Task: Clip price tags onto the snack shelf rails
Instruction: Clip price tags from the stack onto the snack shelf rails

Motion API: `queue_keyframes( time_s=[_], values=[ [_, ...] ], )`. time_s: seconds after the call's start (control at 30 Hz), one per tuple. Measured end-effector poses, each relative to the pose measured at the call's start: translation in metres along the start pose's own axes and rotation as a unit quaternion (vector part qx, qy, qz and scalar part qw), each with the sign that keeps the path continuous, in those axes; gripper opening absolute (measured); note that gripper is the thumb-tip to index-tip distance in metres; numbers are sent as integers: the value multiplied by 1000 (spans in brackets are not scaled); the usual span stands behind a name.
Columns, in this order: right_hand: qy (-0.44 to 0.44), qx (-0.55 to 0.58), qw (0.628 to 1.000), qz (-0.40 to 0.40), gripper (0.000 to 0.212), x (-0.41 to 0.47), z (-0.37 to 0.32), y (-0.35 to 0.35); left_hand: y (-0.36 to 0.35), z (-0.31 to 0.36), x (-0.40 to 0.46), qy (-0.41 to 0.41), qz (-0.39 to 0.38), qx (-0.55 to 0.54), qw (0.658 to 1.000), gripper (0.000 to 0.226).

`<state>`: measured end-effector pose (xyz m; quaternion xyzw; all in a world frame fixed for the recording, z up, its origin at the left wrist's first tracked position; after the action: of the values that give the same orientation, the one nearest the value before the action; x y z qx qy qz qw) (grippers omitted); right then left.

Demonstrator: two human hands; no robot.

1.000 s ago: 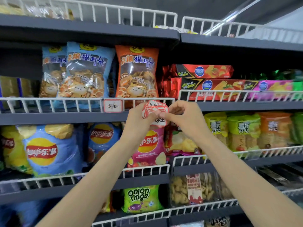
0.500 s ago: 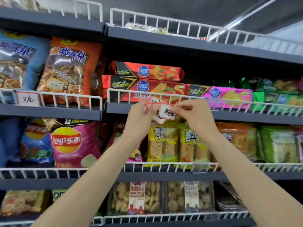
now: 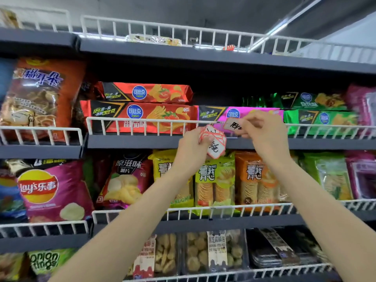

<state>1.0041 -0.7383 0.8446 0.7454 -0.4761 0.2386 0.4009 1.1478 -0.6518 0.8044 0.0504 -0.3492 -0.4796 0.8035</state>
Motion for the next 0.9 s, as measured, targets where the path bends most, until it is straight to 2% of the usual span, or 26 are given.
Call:
queue_keyframes(
  time_s=[0.2,0.33,0.43,0.63,0.8,0.9],
  values=[
    [36,-25,999,-9,9,23,19,14,-28,8,12,15,-10,36,999,19],
    [65,18,997,-23,11,30,21,15,-28,10,10,13,27,33,999,22],
    [104,0,994,-19,12,29,13,16,-27,9,4,25,47,24,998,31],
    [146,-49,988,-27,12,32,0,12,-29,7,-3,49,-19,-1,999,36],
    [137,-209,966,-59,17,35,-2,-4,-23,11,-6,52,-60,0,997,38],
    [143,-256,954,-60,21,31,-1,-6,-21,10,-8,60,-69,1,996,41]
  ],
)
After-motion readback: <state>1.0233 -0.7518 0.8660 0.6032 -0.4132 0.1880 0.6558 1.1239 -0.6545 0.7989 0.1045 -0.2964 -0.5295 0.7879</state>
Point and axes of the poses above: each hand's wrist, its own x-axis towards the middle knuckle, its own y-axis out of the back of the hand, z = x × y, the point moved 8 cm from there along x, towards the middle knuckle, and after that the axes turned 13 degrees about -z, right-handed, at the moved point
